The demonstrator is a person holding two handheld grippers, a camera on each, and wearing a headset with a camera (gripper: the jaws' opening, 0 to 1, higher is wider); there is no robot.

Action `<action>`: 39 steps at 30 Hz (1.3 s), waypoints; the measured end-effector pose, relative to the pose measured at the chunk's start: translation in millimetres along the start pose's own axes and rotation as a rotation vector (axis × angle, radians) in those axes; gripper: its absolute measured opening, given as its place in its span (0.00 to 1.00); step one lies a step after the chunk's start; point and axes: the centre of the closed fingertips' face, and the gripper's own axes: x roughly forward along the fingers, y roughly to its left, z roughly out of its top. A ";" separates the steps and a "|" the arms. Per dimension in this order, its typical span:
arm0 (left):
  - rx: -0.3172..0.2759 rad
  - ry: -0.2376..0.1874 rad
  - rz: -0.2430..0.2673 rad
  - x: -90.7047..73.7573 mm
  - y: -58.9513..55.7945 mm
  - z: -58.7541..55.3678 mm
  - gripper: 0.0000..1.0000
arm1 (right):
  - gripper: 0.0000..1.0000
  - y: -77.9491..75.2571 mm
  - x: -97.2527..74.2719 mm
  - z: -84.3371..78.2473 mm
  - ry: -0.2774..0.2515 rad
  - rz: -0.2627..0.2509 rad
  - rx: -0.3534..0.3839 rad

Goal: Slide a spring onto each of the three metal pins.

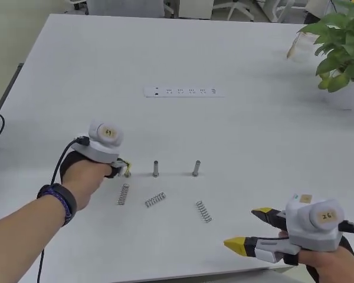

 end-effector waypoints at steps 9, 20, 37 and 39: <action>0.005 0.004 0.000 1.0 -0.2 0.5 0.00 | 0.67 -0.2 0.1 0.2 0.000 -0.002 0.002; -0.009 0.010 -0.004 0.9 -1.2 -1.4 0.04 | 0.67 -1.9 -0.4 0.7 -0.003 -0.003 0.003; -0.017 0.016 -0.024 -6.9 -1.1 -7.4 0.15 | 0.68 -2.6 -1.0 -2.9 -0.003 -0.002 0.011; -0.014 0.016 -0.025 -9.2 -0.9 -8.6 0.16 | 0.67 -2.5 -1.1 -2.9 -0.002 -0.003 0.010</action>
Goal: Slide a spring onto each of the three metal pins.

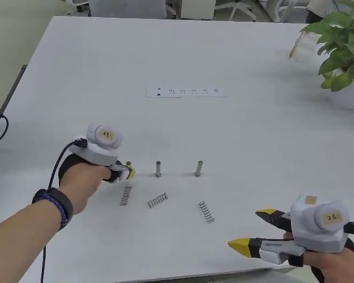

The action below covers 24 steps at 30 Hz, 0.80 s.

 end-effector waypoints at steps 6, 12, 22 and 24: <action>-0.001 -0.002 -0.002 -6.4 1.6 -4.1 0.19 | 0.68 0.5 1.1 -0.4 0.001 0.002 -0.002; -0.005 -0.013 -0.005 -16.4 3.8 -6.9 0.22 | 0.68 0.5 1.9 1.1 -0.002 0.003 -0.004; 0.016 -0.053 -0.023 -34.7 0.7 -5.9 0.29 | 0.68 1.2 3.5 3.2 -0.001 0.008 -0.011; 0.021 -0.055 -0.027 -37.7 -0.1 -7.2 0.31 | 0.68 0.8 4.0 3.4 0.002 0.008 -0.014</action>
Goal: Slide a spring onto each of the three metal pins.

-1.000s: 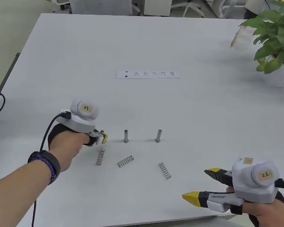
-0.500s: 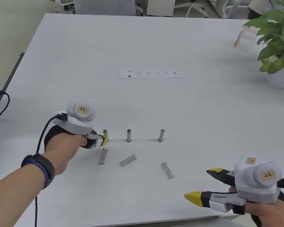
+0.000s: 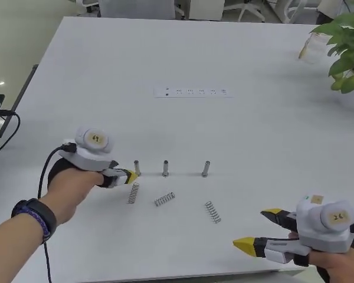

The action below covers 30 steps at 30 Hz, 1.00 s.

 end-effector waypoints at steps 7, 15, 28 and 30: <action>-0.006 -0.019 -0.001 -10.2 1.4 -2.0 0.36 | 0.68 0.1 1.5 4.1 -0.002 0.003 -0.005; 0.011 -0.044 -0.004 -27.3 3.5 -4.7 0.44 | 0.68 -1.9 3.1 8.3 -0.003 0.006 -0.013; 0.004 -0.053 -0.004 -54.1 -0.9 -29.5 0.54 | 0.68 -5.7 4.3 11.8 -0.007 0.008 -0.020; 0.003 -0.054 -0.002 -57.8 -1.7 -32.8 0.55 | 0.68 -4.9 4.6 12.7 -0.008 0.009 -0.020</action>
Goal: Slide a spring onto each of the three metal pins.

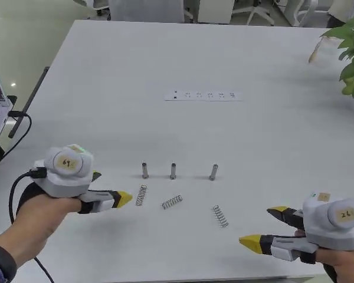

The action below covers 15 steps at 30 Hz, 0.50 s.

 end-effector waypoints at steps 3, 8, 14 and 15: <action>0.003 -0.007 -0.002 -3.9 -0.8 -2.1 0.57 | 0.68 0.1 0.5 0.8 0.000 0.002 -0.001; 0.003 -0.033 -0.004 -10.9 0.9 -3.5 0.62 | 0.68 0.5 3.1 2.3 -0.002 0.007 -0.002; 0.009 -0.054 -0.007 -18.0 -0.3 -4.1 0.65 | 0.68 1.2 5.5 4.0 0.000 0.013 -0.005; 0.009 -0.059 -0.006 -19.1 1.0 -4.6 0.66 | 0.68 1.6 5.9 4.7 0.000 0.014 -0.006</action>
